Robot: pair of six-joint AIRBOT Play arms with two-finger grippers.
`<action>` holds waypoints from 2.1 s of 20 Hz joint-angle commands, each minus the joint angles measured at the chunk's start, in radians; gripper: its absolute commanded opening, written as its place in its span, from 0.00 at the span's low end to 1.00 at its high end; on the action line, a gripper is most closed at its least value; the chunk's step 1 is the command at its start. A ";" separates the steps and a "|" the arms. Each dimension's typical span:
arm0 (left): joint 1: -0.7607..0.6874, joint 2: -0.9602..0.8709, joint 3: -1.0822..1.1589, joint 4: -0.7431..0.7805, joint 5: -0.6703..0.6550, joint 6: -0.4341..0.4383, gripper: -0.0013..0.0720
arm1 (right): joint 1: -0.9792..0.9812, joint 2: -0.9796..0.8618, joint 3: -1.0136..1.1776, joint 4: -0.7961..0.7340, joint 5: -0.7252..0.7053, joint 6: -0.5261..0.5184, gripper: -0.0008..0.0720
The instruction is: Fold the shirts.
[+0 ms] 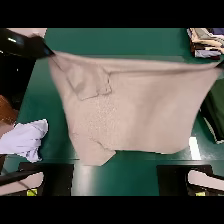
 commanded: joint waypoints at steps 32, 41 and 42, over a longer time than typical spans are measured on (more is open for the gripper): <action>-0.001 -0.417 -0.217 0.057 -0.018 0.090 0.59 | 0.136 -0.161 -0.427 -0.159 -0.234 -0.029 0.18; 0.001 -0.169 -0.394 0.100 -0.023 0.060 0.51 | 0.056 0.125 -0.641 -0.159 -0.216 -0.029 0.55; 0.001 -0.116 -0.464 0.098 -0.023 0.054 0.52 | 0.045 0.159 -0.664 -0.159 -0.216 -0.029 0.55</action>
